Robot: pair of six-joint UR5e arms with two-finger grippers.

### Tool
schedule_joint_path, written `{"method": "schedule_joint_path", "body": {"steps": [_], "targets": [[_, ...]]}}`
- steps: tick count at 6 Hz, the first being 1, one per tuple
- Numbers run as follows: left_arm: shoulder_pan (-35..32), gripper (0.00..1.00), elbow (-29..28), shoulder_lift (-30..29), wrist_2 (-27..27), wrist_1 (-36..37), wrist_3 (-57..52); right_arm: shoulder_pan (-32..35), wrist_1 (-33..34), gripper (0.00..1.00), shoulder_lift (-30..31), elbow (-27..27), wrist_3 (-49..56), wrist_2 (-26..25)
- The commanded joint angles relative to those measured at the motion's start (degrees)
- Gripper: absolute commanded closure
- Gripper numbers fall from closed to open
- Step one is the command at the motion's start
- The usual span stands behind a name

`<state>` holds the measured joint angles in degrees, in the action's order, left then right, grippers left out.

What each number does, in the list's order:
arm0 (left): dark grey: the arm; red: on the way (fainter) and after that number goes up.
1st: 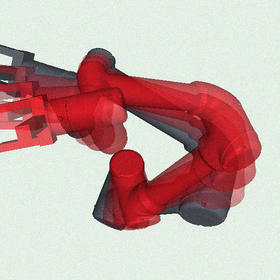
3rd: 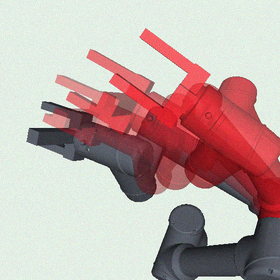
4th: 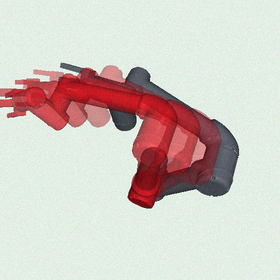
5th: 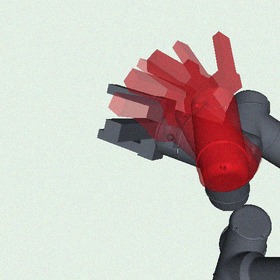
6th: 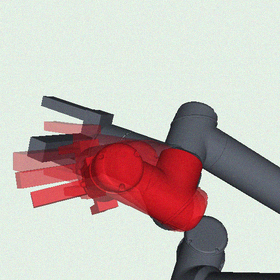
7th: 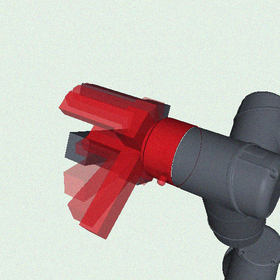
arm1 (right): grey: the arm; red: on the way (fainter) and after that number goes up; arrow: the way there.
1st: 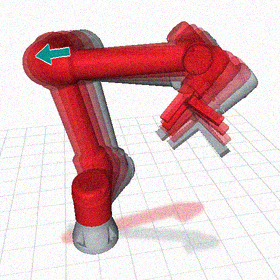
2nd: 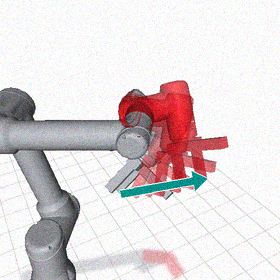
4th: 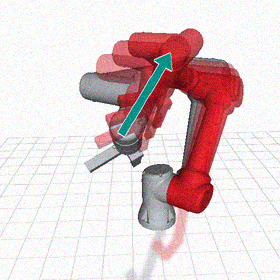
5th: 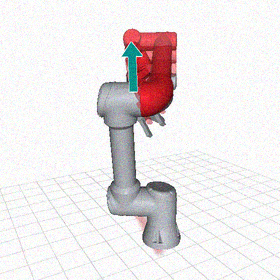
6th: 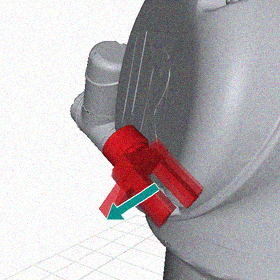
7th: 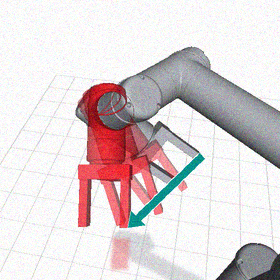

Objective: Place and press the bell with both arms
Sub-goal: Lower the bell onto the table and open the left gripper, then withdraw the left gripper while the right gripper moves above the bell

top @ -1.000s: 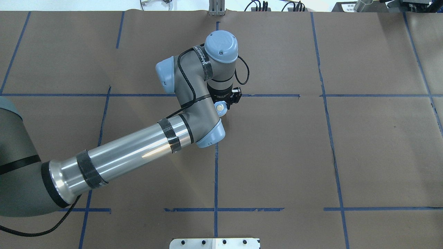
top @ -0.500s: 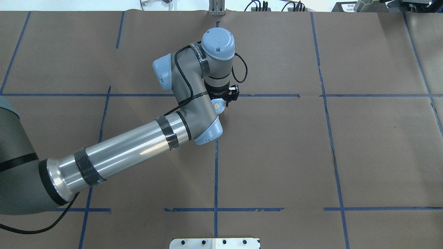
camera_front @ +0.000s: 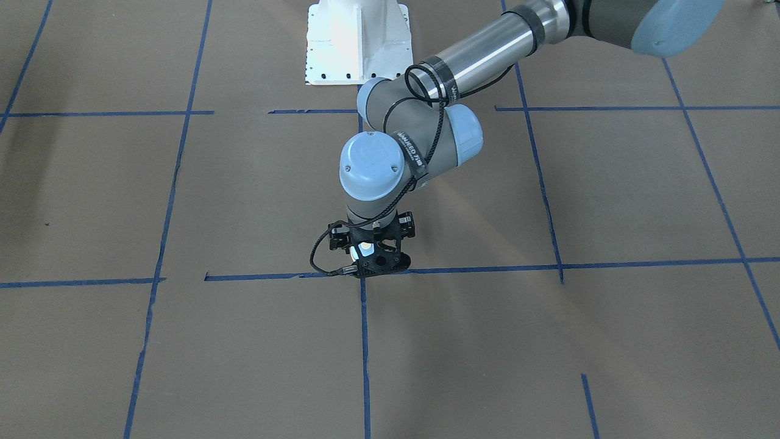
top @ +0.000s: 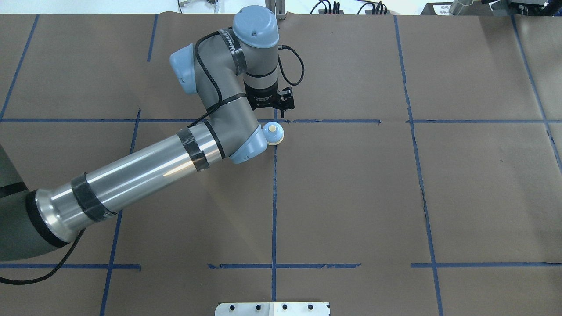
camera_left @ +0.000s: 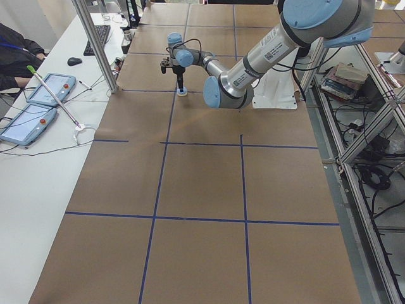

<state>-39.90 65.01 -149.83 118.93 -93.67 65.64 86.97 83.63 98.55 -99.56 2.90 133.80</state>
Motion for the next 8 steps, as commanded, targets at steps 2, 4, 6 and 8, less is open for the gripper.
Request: {"method": "schedule_joint_path", "body": {"steps": [2,4,6,8], "targets": [[-7.7,0.0,24.9,19.6,1.1,8.2,-17.2,-6.1,-0.2,0.0,-5.1,-1.1,-10.1,2.9],[-18.9,0.0,33.8,34.1,6.5,8.2,-37.1,-13.7,0.0,0.0,-10.5,-5.4,-21.5,2.9],[-28.3,0.0,39.6,48.6,10.3,7.4,-49.6,-23.5,0.3,0.0,-20.0,-5.4,-36.3,2.1],[-38.7,0.0,38.8,54.0,10.8,8.2,-62.2,-32.8,0.6,0.0,-28.2,-5.4,-48.0,-2.3]]}}
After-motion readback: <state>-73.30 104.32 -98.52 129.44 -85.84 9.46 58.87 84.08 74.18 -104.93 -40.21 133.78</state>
